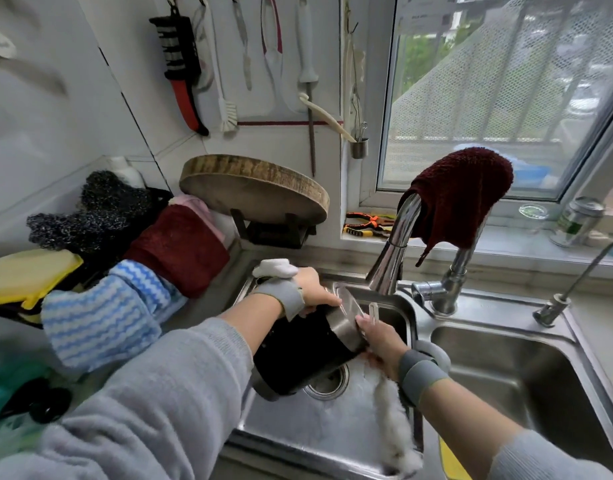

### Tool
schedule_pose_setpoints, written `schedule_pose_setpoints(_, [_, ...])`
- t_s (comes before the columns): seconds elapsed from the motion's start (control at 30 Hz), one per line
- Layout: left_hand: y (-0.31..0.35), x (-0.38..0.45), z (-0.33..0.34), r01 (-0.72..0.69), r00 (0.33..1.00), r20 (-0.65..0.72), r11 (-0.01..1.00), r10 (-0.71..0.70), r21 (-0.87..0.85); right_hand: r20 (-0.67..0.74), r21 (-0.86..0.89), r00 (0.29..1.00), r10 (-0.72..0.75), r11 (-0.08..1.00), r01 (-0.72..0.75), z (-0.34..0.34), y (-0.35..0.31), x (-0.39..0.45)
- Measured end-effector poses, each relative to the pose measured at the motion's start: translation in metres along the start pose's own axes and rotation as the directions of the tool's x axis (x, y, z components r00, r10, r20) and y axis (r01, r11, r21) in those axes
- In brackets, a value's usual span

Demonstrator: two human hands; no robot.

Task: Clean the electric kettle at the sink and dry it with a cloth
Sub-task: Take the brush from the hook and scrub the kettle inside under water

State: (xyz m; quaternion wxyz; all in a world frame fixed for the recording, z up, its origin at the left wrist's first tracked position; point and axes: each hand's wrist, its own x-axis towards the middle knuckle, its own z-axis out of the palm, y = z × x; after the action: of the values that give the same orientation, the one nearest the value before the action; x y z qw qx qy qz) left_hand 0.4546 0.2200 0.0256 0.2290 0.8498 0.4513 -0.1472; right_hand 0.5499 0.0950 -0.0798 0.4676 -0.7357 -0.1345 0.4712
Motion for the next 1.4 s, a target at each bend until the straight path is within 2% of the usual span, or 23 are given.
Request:
schedule_pose_setpoints(0.07, [-0.027,0.002,0.009,0.057,0.993,0.104,0.996,-0.049,-0.075,-0.002,-0.064,0.998,-0.063,0.996,0.063,0.010,0.002,0.002])
schedule_pose_setpoints(0.17, [-0.065,0.005,0.032,0.096,0.985,0.145,0.995,-0.091,-0.034,0.057,-0.127,0.994,-0.093,0.987,0.100,0.026,0.007,0.003])
schedule_pose_setpoints(0.27, [-0.102,0.017,0.069,0.142,0.972,0.203,0.983,-0.117,-0.115,0.092,-0.144,0.995,-0.048,0.988,0.061,0.041,0.021,0.017])
schedule_pose_setpoints(0.43, [-0.133,0.028,0.111,0.212,0.963,0.222,0.944,-0.156,-0.255,0.062,-0.201,0.998,0.007,0.980,0.006,0.062,0.034,0.037])
schedule_pose_setpoints(0.57, [-0.151,0.033,0.139,0.273,0.935,0.311,0.904,-0.169,-0.330,0.081,-0.252,0.996,0.028,0.968,-0.007,0.073,0.040,0.047])
schedule_pose_setpoints(0.67, [-0.160,0.030,0.147,0.310,0.903,0.387,0.908,-0.188,-0.283,0.119,-0.295,0.992,0.053,0.955,-0.015,0.077,0.044,0.046])
schedule_pose_setpoints(0.77, [-0.163,0.024,0.145,0.294,0.880,0.423,0.947,-0.217,-0.127,0.151,-0.397,0.987,0.051,0.918,0.013,0.077,0.039,0.049])
schedule_pose_setpoints(0.83, [-0.159,0.019,0.139,0.252,0.890,0.394,0.968,-0.229,-0.006,0.128,-0.429,0.992,0.018,0.903,0.039,0.075,0.029,0.051])
schedule_pose_setpoints(0.9, [-0.152,0.016,0.130,0.218,0.917,0.342,0.976,-0.205,0.001,0.120,-0.405,0.992,-0.047,0.910,0.092,0.073,0.015,0.048])
schedule_pose_setpoints(0.97, [-0.142,0.017,0.115,0.173,0.946,0.294,0.979,-0.135,-0.107,0.144,-0.293,0.984,-0.105,0.945,0.144,0.076,-0.003,0.043])
schedule_pose_setpoints(1.1, [-0.114,0.000,0.057,-0.017,0.993,0.108,0.948,0.055,-0.319,0.236,-0.053,0.941,-0.243,0.964,0.262,0.079,-0.064,0.010])
schedule_pose_setpoints(1.3, [-0.071,-0.038,-0.032,-0.268,0.964,-0.086,0.906,0.253,-0.329,0.314,0.146,0.849,-0.426,0.905,0.400,0.075,-0.174,-0.046])
schedule_pose_setpoints(1.4, [-0.053,-0.055,-0.080,-0.329,0.940,-0.208,0.872,0.269,-0.362,0.289,0.196,0.813,-0.506,0.862,0.467,0.073,-0.230,-0.062])
